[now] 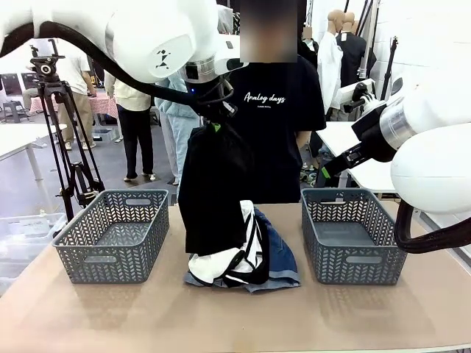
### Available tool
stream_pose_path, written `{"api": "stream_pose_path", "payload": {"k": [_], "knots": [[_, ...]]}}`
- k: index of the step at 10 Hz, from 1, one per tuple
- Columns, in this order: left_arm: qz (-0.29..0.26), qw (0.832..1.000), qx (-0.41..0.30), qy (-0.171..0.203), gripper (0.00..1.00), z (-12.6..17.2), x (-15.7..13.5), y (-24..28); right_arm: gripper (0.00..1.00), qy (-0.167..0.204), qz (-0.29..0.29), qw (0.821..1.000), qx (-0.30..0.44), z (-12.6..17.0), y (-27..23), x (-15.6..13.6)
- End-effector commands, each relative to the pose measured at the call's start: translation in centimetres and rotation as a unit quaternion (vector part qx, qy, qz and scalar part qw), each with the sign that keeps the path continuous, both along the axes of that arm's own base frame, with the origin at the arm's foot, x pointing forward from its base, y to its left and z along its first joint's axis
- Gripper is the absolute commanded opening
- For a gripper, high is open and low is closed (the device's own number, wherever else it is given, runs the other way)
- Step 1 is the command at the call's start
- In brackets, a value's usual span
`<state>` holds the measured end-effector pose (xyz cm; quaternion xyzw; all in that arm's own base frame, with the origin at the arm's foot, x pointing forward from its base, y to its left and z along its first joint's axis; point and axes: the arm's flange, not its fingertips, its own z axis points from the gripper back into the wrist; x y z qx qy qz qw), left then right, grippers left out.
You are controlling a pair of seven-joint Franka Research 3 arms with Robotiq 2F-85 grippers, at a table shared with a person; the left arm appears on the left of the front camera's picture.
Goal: Sort the tops and bottoms.
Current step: Lift clothes from the center of the table with your left hand.
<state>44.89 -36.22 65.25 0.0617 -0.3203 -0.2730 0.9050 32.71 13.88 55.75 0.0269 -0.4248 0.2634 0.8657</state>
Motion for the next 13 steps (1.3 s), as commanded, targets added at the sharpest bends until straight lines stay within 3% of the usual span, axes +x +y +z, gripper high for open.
{"api": "stream_pose_path", "payload": {"k": [1, 4, 7, 9, 11, 13], "knots": [[-0.013, 1.0, 0.003, 0.013, 0.0, -0.4, 0.8, -0.4, 1.0, -0.003, 0.002, 1.0, -0.001, -0.1, 0.1, 0.1], [-0.003, 1.0, 0.004, 0.009, 0.0, -1.1, 0.5, -0.5, 1.0, -0.003, 0.002, 1.0, -0.001, -0.1, 0.1, 0.1], [-0.013, 0.995, 0.012, -0.095, 0.0, 6.4, -3.3, 0.0, 1.0, -0.003, 0.002, 1.0, -0.001, -0.1, 0.1, 0.1], [-0.015, 0.99, 0.035, -0.135, 0.0, 8.7, -6.2, -0.4, 1.0, -0.003, 0.002, 1.0, -0.001, -0.1, 0.1, 0.1], [0.006, 0.991, 0.033, -0.13, 0.0, 8.7, -7.0, 0.3, 1.0, -0.003, 0.002, 1.0, -0.001, -0.1, 0.1, 0.1], [-0.025, 0.991, 0.024, -0.126, 0.0, 10.0, -7.0, -0.6, 1.0, -0.003, 0.002, 1.0, -0.001, -0.1, 0.1, 0.1]]}}
